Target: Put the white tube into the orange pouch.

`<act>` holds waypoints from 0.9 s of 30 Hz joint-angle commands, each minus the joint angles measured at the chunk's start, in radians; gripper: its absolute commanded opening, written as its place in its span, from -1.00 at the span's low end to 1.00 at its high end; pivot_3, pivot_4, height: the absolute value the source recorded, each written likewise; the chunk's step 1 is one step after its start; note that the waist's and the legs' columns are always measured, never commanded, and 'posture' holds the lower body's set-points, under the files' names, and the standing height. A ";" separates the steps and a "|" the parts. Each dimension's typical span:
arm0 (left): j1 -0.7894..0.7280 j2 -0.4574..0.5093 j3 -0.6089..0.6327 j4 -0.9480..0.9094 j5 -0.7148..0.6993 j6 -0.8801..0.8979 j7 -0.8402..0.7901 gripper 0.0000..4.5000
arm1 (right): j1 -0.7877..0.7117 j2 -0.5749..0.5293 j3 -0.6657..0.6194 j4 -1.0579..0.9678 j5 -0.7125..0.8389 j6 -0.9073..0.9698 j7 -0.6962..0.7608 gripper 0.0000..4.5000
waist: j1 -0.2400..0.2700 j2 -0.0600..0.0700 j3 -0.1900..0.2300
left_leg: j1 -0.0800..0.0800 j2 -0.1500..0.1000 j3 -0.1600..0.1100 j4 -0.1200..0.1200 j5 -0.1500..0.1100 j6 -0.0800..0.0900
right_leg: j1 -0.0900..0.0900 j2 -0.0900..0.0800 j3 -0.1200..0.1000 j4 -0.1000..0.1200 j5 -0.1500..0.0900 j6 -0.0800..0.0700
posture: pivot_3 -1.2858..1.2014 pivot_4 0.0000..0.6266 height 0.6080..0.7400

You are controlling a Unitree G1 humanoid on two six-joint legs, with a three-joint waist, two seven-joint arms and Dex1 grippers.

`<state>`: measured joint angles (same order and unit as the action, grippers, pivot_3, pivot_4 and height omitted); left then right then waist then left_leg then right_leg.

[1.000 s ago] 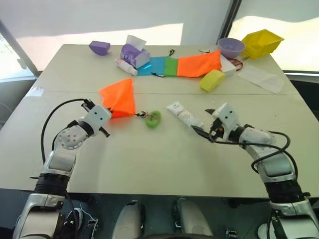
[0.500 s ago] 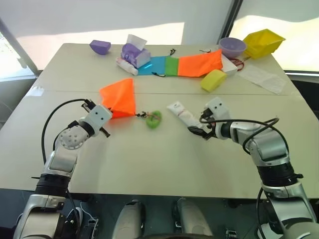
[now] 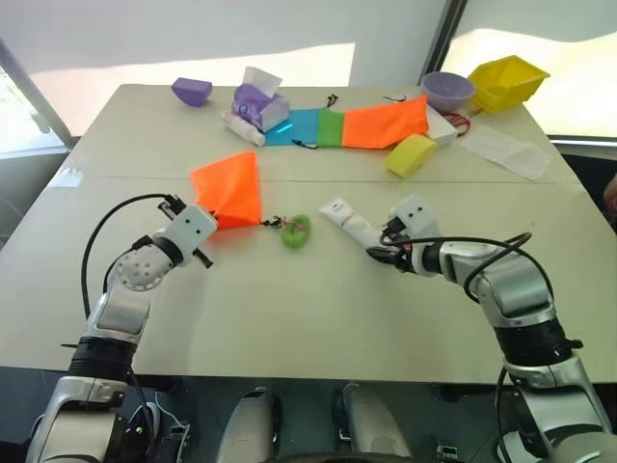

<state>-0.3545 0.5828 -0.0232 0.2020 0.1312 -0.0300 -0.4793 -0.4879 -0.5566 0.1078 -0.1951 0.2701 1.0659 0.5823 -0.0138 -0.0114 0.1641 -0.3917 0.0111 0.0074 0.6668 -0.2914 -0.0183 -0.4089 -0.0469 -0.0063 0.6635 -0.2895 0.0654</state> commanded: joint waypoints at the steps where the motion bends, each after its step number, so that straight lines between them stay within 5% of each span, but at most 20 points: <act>1: -0.003 -0.005 0.024 -0.019 -0.024 0.011 0.002 -1.00 | 0.002 -0.001 -0.049 -0.167 0.134 -0.005 0.106 -0.20 | 0.000 0.000 0.000 | 0.000 0.000 0.000 0.000 0.000 0.000 | 0.000 0.000 0.000 0.000 0.000 0.000 | 0.03 -0.52 1.00; 8: -0.026 -0.040 0.042 -0.040 -0.100 0.089 -0.025 -1.00 | 0.003 0.009 0.144 -0.217 0.149 -0.053 0.174 -0.20 | 0.000 -0.001 0.000 | 0.000 0.000 0.000 0.000 0.000 0.000 | 0.001 0.001 0.000 0.000 0.000 0.000 | 0.03 -0.52 1.00; 14: -0.047 -0.045 0.038 -0.064 -0.131 0.132 -0.045 -1.00 | -0.087 0.221 0.326 0.053 0.023 -0.209 0.118 -0.20 | -0.004 -0.001 0.000 | 0.001 0.000 0.000 0.001 0.001 0.001 | 0.000 0.001 0.000 0.002 0.000 0.000 | 0.03 -0.52 1.00; 27: -0.012 -0.035 0.049 -0.141 -0.137 0.173 -0.062 -1.00 | -0.155 0.396 0.257 0.204 -0.066 -0.245 -0.033 -0.20 | -0.002 -0.001 0.000 | 0.000 -0.001 0.000 0.000 0.001 0.000 | -0.001 -0.001 0.000 0.000 0.000 0.000 | 0.03 -0.52 1.00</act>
<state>-0.3640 0.5455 0.0168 0.1029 0.0037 0.1456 -0.5408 -0.6177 -0.1786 0.4091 0.0236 0.2042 0.8266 0.5726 -0.0161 -0.0128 0.1641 -0.3922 0.0104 0.0074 0.6667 -0.2909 -0.0179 -0.4101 -0.0475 -0.0063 0.6643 -0.2892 0.0656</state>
